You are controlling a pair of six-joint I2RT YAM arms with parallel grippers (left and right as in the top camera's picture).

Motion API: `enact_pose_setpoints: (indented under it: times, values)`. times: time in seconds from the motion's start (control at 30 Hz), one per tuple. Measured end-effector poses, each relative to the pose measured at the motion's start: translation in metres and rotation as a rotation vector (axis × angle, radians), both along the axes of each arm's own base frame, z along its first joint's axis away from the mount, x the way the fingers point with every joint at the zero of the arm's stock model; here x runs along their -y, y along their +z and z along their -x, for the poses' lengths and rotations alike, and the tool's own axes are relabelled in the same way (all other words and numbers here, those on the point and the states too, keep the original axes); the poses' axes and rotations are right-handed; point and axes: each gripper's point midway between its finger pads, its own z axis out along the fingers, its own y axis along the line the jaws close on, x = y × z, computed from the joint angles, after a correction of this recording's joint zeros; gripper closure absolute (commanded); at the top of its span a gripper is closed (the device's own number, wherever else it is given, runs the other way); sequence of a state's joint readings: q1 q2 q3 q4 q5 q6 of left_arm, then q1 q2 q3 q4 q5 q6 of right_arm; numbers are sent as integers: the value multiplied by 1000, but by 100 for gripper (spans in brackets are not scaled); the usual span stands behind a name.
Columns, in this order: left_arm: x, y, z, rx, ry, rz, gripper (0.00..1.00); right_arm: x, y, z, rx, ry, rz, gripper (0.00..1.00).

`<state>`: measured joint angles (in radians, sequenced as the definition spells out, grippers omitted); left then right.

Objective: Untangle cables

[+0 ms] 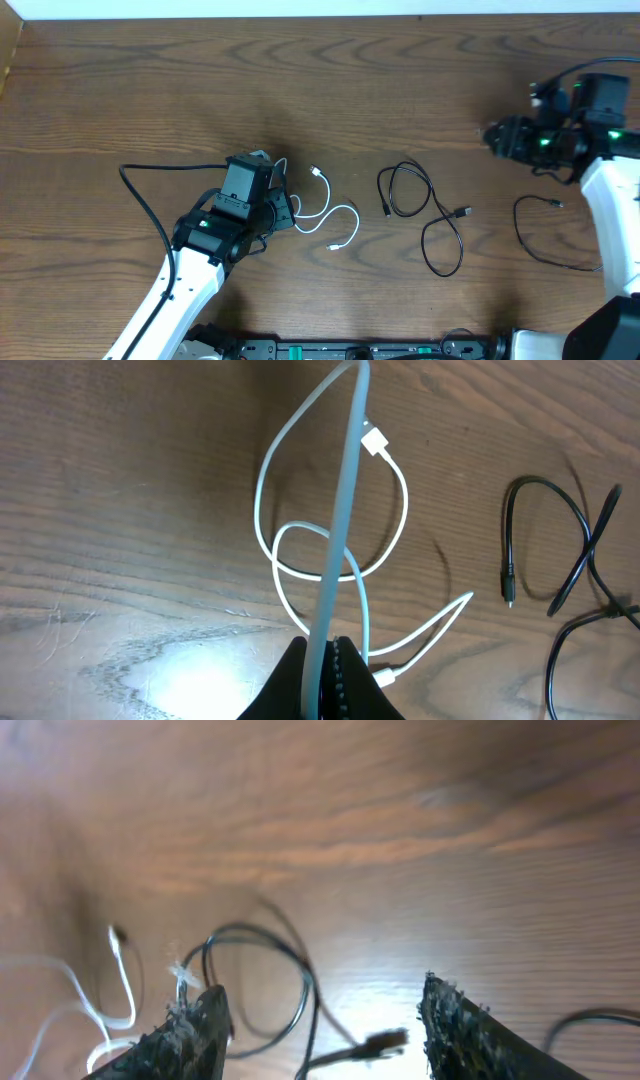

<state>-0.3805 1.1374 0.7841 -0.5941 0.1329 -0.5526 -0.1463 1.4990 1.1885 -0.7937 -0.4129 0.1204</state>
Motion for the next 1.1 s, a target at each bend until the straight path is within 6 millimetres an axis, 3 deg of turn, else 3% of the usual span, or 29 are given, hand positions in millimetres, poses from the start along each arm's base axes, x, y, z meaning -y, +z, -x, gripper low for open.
enact_pose_setpoints:
  times: [0.23, 0.4, 0.53, 0.7, 0.77, 0.83, 1.0, 1.1]
  values:
    - [0, 0, 0, 0, -1, 0, 92, -56, -34, 37, -122, 178, 17, 43]
    - [1, 0, 0, 0, -6, 2, 93, -65, -80, 80, -287, 185, 120, 44]
    - [2, -1, 1, -7, -9, 6, 92, -63, -107, 108, -386, 185, 178, 60]
    - [4, -1, 0, -6, -13, 14, 93, -62, -122, 126, -435, 184, 199, 99]
    - [4, -1, 0, -6, -15, 16, 93, -64, -126, 130, -442, 191, 200, 99]
    - [5, -1, 0, -8, -17, 18, 93, -68, -127, 130, -435, 196, 181, 99]
    - [5, -4, 0, -20, -17, 15, 93, -89, -114, 104, -326, 231, 68, 99]
    - [5, -6, 1, -27, -19, 15, 93, -93, -78, 65, -212, 214, 8, 99]
